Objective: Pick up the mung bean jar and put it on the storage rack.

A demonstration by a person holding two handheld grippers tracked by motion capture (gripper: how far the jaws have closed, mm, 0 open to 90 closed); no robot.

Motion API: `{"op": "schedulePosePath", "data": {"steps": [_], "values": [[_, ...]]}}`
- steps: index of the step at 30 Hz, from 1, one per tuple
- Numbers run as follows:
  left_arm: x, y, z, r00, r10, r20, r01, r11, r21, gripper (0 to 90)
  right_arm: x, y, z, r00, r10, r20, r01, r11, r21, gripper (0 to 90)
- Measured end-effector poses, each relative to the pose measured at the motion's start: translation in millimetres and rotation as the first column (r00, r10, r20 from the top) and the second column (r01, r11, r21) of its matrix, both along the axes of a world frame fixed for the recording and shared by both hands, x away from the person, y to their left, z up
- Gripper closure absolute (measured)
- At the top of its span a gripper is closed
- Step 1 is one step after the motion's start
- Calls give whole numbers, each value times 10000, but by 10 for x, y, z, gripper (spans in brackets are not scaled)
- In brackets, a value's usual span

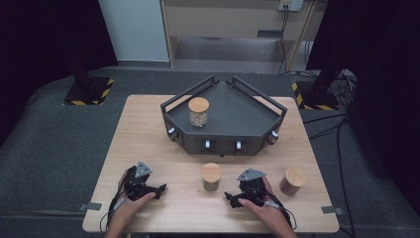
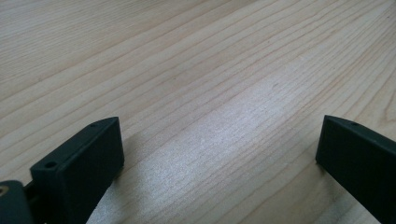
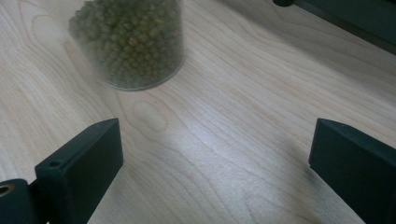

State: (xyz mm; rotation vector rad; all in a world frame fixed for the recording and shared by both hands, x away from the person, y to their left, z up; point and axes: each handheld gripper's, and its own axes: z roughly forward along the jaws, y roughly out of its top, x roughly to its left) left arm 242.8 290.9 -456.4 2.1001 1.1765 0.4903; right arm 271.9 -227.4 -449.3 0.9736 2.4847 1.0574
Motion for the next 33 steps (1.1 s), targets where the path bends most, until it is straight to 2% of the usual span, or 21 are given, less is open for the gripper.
{"op": "schedulePosePath", "data": {"steps": [14,33], "values": [[1,-1,1,10000,0,-5,0,10000,6,0,3,134,170,9992,343,185,-344,9994,30,40],[3,0,1,10000,-8,-8,8,10000,4,0,94,403,204,9983,560,170,-558,9983,-142,43]]}}
